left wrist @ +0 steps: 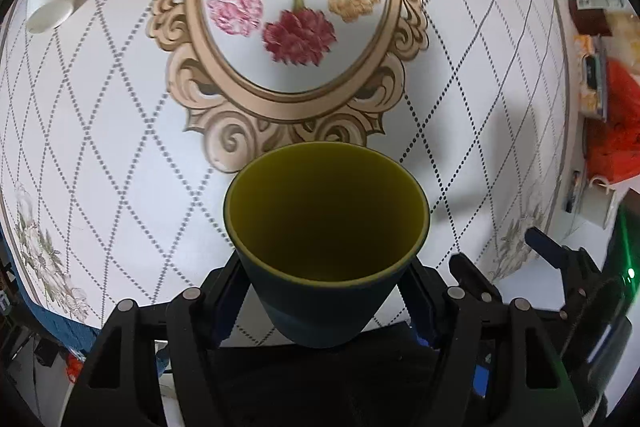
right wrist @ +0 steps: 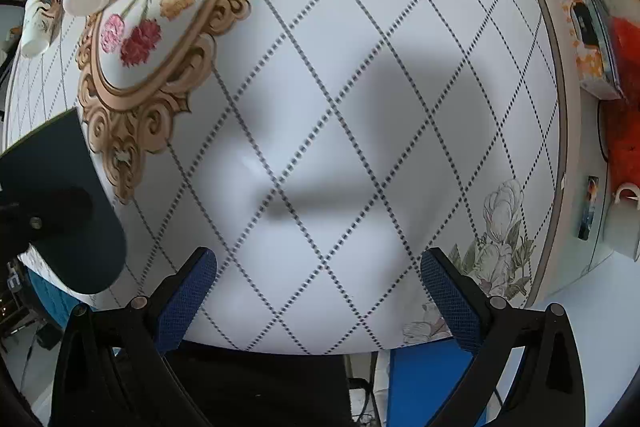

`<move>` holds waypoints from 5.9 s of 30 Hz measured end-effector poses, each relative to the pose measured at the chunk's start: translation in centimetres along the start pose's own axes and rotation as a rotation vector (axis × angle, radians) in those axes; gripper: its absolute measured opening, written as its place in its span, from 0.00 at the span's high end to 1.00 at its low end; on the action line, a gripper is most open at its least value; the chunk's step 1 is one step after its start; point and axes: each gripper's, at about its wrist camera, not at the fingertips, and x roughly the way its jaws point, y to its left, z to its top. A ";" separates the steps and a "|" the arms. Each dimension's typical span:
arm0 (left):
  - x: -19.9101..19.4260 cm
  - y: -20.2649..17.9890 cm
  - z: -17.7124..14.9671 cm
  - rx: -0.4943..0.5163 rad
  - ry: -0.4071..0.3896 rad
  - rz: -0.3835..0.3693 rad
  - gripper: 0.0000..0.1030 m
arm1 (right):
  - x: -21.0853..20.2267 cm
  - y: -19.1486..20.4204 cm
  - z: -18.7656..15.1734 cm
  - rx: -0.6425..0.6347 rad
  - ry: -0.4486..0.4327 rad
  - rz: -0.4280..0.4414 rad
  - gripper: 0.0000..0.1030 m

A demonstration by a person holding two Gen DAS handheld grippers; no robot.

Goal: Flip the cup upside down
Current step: 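Grasp the dark teal cup with the left tool and lift it, then pass the teal cup from the left tool into the right tool, then rotate the right tool to turn the teal cup upside down, lower it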

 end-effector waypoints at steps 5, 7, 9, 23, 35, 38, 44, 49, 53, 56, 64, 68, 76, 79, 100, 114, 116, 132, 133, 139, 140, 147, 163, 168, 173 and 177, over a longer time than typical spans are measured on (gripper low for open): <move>0.7 -1.7 1.3 0.011 -0.010 0.030 0.34 | 0.7 -1.6 -2.3 0.003 0.014 -0.001 0.00; 0.7 -2.2 2.0 0.010 -0.017 0.038 0.34 | 1.3 -2.1 -2.5 0.008 0.020 -0.004 0.00; 0.6 -2.2 3.0 0.006 -0.020 0.041 0.34 | 1.6 -2.3 -2.5 0.014 0.025 -0.006 0.00; 1.3 0.4 5.3 -0.036 -0.020 0.006 0.34 | 1.7 -3.1 -1.5 0.065 0.017 -0.019 0.00; 1.1 0.6 5.0 -0.038 -0.040 0.017 0.14 | 1.3 -0.6 2.7 0.088 0.013 -0.019 0.00; 0.5 0.6 4.9 -0.044 -0.055 0.014 0.13 | 1.3 -0.9 2.3 0.089 0.011 -0.015 0.00; -3.9 2.0 3.5 -0.055 -0.137 -0.018 0.13 | -0.7 -1.2 1.4 0.100 -0.012 0.032 0.00; -8.2 5.2 0.7 -0.069 -0.250 -0.009 0.13 | -4.2 0.4 1.1 0.021 -0.069 0.091 0.00; -9.0 8.6 -2.6 -0.118 -0.310 0.032 0.13 | -6.8 3.9 1.3 -0.190 -0.123 0.002 0.00; -8.5 10.9 -4.3 -0.164 -0.315 0.023 0.13 | -8.0 6.0 2.4 -0.288 -0.112 -0.028 0.00; -6.9 16.1 -8.4 -0.326 -0.322 -0.016 0.13 | -9.4 11.7 4.0 -0.542 -0.109 -0.135 0.00; -5.6 17.5 -9.4 -0.374 -0.315 -0.040 0.13 | -9.6 14.3 4.1 -0.696 -0.110 -0.218 0.00; -2.7 18.7 -10.3 -0.450 -0.291 -0.048 0.13 | -8.5 19.0 1.6 -1.304 -0.199 -0.524 0.00; -1.4 18.9 -10.0 -0.469 -0.274 -0.034 0.03 | -6.6 19.6 -0.8 -1.673 -0.260 -0.719 0.00; 4.7 19.8 -10.3 -0.575 -0.197 -0.068 0.02 | 4.6 13.2 -4.0 -3.035 -0.268 -1.275 0.04; 5.9 20.2 -9.7 -0.576 -0.170 -0.049 0.03 | 7.0 14.2 -1.5 -3.060 -0.199 -1.232 0.29; 6.0 21.0 -9.8 -0.574 -0.167 -0.049 0.03 | 7.0 14.6 -1.1 -3.055 -0.197 -1.229 0.29; 4.6 22.7 -8.6 -0.567 -0.152 -0.041 0.03 | 5.6 21.4 1.0 -2.769 -0.228 -1.096 0.30; 4.4 23.0 -8.4 -0.567 -0.152 -0.041 0.03 | 5.4 22.1 1.3 -2.730 -0.209 -1.084 0.30; 2.8 24.4 -8.1 -0.556 -0.162 -0.026 0.03 | 4.0 25.1 3.5 -2.421 -0.040 -0.957 0.30; 2.6 24.6 -8.1 -0.553 -0.163 -0.023 0.03 | 3.7 25.7 4.3 -2.338 0.000 -0.930 0.30; 1.0 24.8 -6.8 -0.508 -0.174 -0.006 0.03 | 2.3 28.0 10.8 -1.781 0.185 -0.730 0.30; -0.8 20.9 -4.0 -0.387 -0.176 0.027 0.03 | -0.5 20.6 24.9 -0.838 0.426 -0.208 0.30; -0.3 18.8 -4.1 -0.364 -0.175 0.033 0.03 | -0.7 17.1 27.4 -0.695 0.455 -0.092 0.30; 0.3 16.5 -3.6 -0.349 -0.173 0.041 0.03 | -0.5 14.0 26.5 -0.603 0.486 -0.011 0.30; 1.0 16.0 -3.4 -0.341 -0.172 0.045 0.03 | 0.1 12.2 26.5 -0.574 0.483 0.001 0.30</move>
